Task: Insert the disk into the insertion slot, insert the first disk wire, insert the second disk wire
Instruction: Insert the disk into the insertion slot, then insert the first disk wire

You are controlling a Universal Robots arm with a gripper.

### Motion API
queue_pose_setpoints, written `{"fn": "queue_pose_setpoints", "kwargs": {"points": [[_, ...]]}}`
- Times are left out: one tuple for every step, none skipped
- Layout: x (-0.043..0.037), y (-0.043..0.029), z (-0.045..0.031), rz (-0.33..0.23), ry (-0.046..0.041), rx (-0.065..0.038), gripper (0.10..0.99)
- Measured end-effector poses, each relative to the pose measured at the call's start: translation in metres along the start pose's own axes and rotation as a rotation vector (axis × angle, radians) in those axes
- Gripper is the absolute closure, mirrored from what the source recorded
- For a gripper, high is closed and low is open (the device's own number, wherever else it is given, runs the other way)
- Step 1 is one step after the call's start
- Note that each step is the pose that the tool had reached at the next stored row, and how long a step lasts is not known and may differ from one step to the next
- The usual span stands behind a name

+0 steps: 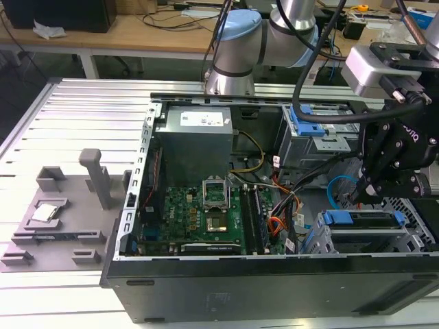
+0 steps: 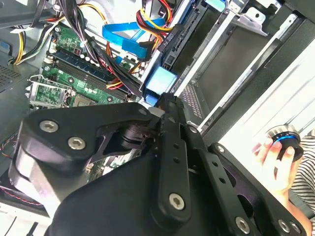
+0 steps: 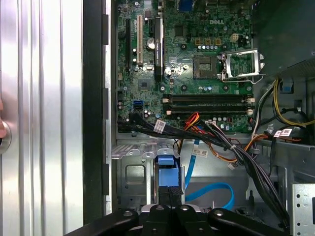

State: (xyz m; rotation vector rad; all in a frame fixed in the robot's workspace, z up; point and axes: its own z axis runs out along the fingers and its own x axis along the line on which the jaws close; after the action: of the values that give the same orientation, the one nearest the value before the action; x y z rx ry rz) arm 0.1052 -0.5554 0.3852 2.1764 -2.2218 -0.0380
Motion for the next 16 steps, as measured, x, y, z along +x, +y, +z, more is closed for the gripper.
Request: {"fn": "queue_pose_setpoints", "kwargs": {"points": [[0.0,0.0,0.0,0.0,0.0001,0.0,0.98],[0.0,0.0,0.0,0.0,0.0001,0.0,0.98],[0.0,0.0,0.0,0.0,0.0001,0.0,0.98],[0.0,0.0,0.0,0.0,0.0002,0.0,0.98],[-0.0001,-0.0006,0.0,0.0,0.0002,0.0,0.98],[-0.0001,-0.0042,-0.0001,0.0,0.0,0.0,0.98],[-0.0005,-0.0149,-0.0003,0.0,0.0002,-0.002,0.98],[-0.0014,-0.0213,-0.0001,0.0,-0.0001,-0.003,0.98],[-0.0028,-0.0256,0.0,0.0,0.0003,-0.004,0.98],[-0.0044,-0.0291,0.0002,0.0,0.0003,-0.004,0.98],[-0.0109,-0.038,0.0009,0.0,0.0003,-0.005,0.98],[-0.014,-0.0413,0.0031,0.0,0.0003,-0.006,0.98],[-0.0161,-0.0425,0.0055,0.0,0.0003,-0.007,0.98],[-0.0175,-0.0433,0.0073,0.0,0.0002,-0.007,0.98],[-0.0185,-0.0442,0.0097,0.0,0.0,-0.007,0.98],[-0.0186,-0.0447,0.0109,0.0,0.0002,-0.007,0.98]]}}
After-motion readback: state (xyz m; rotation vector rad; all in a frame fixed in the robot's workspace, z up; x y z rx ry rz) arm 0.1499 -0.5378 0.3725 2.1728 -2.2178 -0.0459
